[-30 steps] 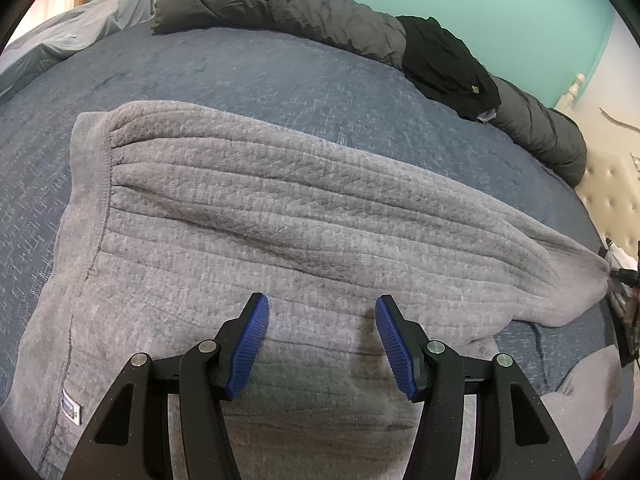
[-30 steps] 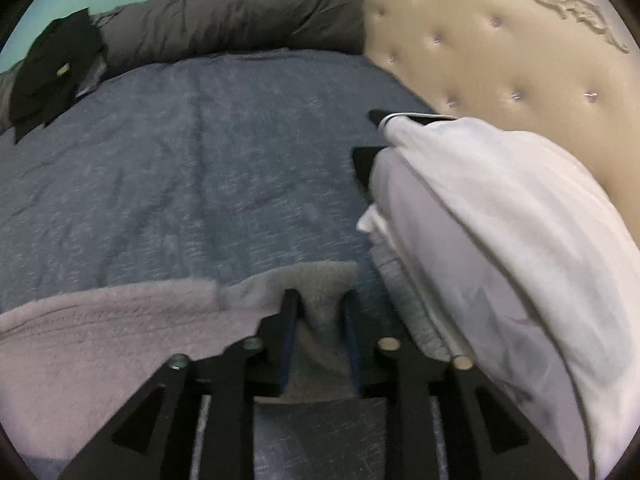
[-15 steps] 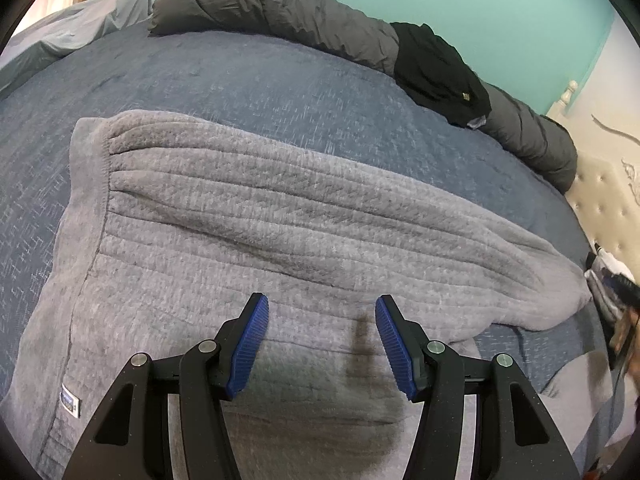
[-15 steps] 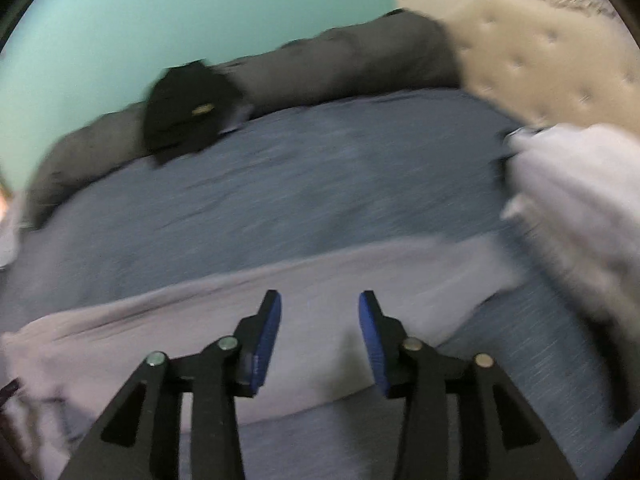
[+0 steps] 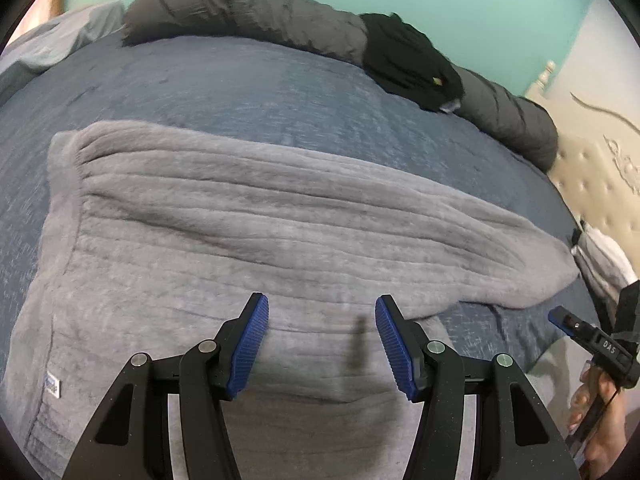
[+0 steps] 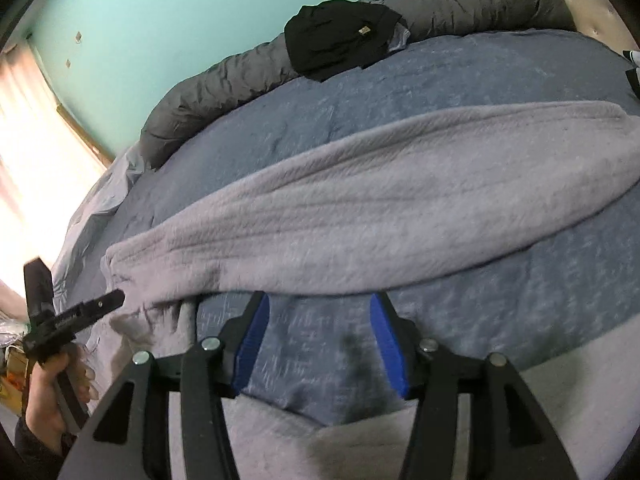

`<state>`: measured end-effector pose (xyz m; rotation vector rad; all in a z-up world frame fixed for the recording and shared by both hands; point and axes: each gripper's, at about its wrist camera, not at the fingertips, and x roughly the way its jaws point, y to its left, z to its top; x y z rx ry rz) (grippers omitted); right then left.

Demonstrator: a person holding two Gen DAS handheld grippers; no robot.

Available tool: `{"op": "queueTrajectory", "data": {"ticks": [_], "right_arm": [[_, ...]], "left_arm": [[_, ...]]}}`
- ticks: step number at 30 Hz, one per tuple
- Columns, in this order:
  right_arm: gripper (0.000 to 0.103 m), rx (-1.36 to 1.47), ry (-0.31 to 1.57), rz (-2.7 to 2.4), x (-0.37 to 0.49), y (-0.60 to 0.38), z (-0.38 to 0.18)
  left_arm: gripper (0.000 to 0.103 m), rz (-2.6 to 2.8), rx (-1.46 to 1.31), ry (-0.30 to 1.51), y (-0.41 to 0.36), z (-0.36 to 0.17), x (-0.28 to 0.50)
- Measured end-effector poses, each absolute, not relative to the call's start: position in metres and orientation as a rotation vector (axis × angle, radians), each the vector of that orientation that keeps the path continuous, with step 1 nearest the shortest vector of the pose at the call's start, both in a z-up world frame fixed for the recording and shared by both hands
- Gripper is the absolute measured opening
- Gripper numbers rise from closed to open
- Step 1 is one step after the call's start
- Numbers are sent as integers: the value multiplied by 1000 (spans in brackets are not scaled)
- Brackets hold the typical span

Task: Fold clothes
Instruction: 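Release the sleeve with the right tool and grasp the hoodie edge with the left tool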

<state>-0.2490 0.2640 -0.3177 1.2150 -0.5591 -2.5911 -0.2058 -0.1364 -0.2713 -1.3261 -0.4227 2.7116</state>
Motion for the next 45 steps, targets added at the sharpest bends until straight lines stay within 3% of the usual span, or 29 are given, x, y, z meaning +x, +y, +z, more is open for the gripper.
{"op": "queueTrajectory", "data": {"ticks": [4, 26, 28, 29, 33, 41, 45], "right_arm": [[60, 1250, -571, -2558, -254, 258, -327], [62, 1326, -699, -2469, -281, 285, -348], [62, 1328, -698, -2469, -280, 286, -348], [62, 1329, -696, -2470, -280, 286, -348], [62, 1331, -691, -2471, -279, 287, -348], [63, 1307, -715, -2478, -279, 289, -341], [63, 1287, -710, -2488, -279, 289, -337]], "left_arm": [[60, 2689, -1339, -360, -119, -275, -218], [60, 2631, -1343, 238, -22, -297, -241], [50, 2631, -1330, 269, -20, -297, -241], [39, 2631, -1324, 284, -19, -297, -241], [11, 2632, -1293, 285, -23, -288, -239], [8, 2586, -1239, 107, -51, -251, -227], [8, 2486, -1339, 181, -44, -262, -223]]}}
